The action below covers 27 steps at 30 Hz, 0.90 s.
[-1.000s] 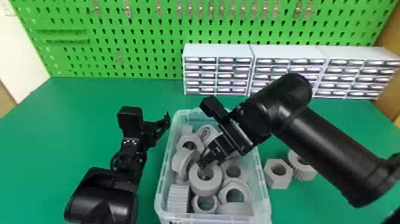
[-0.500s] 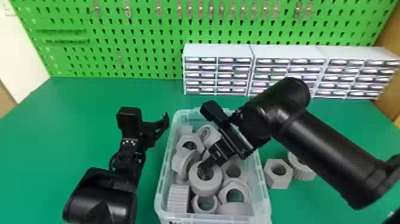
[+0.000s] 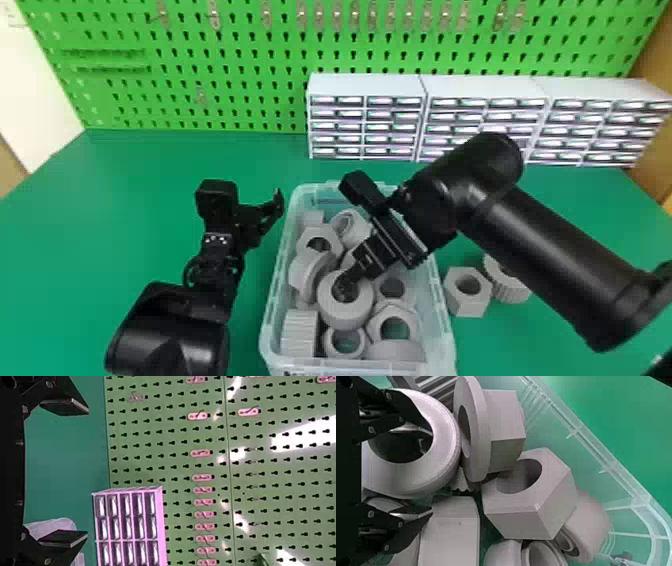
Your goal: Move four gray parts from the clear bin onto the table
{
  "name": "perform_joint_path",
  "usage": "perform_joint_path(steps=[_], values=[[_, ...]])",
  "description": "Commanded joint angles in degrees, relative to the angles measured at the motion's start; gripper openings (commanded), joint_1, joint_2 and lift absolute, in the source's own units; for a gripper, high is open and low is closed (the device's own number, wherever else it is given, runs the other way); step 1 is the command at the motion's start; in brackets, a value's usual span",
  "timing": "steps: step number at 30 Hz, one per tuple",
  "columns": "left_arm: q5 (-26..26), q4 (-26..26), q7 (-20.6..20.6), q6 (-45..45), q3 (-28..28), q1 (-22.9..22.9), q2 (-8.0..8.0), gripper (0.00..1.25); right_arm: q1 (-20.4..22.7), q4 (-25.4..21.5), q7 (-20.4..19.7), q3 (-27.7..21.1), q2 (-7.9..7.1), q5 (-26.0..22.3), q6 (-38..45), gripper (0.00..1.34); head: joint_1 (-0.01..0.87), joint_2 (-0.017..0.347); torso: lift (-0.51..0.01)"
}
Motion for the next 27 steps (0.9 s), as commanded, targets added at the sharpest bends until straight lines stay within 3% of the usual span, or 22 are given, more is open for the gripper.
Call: perform_joint_path(steps=[1, 6, 27], values=[[0.00, 0.00, 0.00, -0.08, 0.09, 0.00, 0.00, 1.07, -0.09, 0.08, 0.00, -0.06, 0.00, 0.14, 0.73, 0.55, 0.693, 0.072, -0.052], [0.09, 0.00, 0.00, -0.25, 0.26, 0.18, 0.09, 1.07, -0.18, 0.08, 0.00, -0.41, 0.00, -0.21, 1.25, 0.33, 0.693, 0.072, -0.052], [0.09, 0.00, 0.00, -0.25, 0.53, 0.53, 0.18, 1.07, 0.00, -1.94, 0.00, -2.78, -0.44, -0.03, 3.89, 0.33, 0.693, 0.072, -0.052]])
